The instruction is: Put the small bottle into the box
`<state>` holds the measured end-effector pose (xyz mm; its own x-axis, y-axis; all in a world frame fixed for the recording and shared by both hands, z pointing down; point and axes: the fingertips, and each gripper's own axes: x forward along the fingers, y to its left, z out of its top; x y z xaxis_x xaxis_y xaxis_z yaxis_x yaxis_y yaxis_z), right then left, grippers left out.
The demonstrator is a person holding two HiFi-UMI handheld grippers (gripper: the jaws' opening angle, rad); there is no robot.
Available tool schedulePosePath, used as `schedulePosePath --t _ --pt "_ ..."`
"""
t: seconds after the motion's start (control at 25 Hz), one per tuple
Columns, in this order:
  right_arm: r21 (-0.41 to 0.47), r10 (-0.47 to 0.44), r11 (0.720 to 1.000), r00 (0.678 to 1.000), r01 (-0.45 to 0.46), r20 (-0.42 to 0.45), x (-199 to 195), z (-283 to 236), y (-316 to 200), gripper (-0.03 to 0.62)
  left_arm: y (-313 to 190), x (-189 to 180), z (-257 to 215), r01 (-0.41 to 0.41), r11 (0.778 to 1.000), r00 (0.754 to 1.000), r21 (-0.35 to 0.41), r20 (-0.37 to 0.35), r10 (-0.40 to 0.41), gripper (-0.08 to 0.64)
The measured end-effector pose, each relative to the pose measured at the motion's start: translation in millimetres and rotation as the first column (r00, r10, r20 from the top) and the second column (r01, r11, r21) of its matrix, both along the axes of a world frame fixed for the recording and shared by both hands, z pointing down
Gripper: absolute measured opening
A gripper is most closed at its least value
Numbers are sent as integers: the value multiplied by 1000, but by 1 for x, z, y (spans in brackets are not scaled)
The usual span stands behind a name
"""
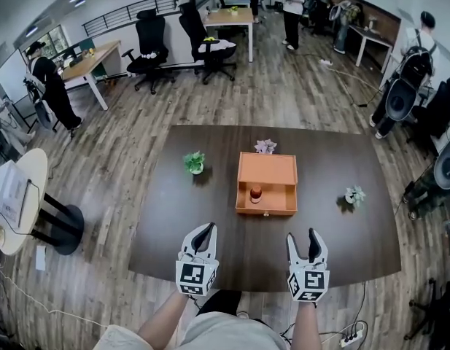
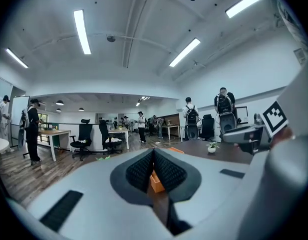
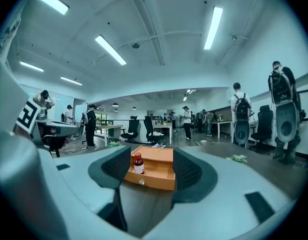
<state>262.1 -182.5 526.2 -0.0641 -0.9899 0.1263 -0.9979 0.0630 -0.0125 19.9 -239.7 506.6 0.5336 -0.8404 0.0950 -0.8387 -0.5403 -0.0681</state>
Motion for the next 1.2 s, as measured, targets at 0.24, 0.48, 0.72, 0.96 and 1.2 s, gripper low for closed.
schedulePosePath --t 0.24,0.48,0.72,0.96,1.2 --pt "54 60 997 998 -58 -32 13 -24 39 264 24 -1 -19 -9 998 1000 67 7 9 3" --pt "84 100 992 994 -96 -50 16 -32 75 264 54 2 -17 -64 992 997 108 51 59 3" --pt "92 113 990 991 -107 -64 17 -34 88 264 68 3 -16 -78 991 997 110 31 75 2" --pt "96 107 991 990 -98 -87 19 -41 88 264 70 4 -20 -66 991 998 114 15 65 3" --pt "94 97 992 991 -88 -96 17 -42 86 261 70 5 -21 -56 992 998 116 11 55 2"
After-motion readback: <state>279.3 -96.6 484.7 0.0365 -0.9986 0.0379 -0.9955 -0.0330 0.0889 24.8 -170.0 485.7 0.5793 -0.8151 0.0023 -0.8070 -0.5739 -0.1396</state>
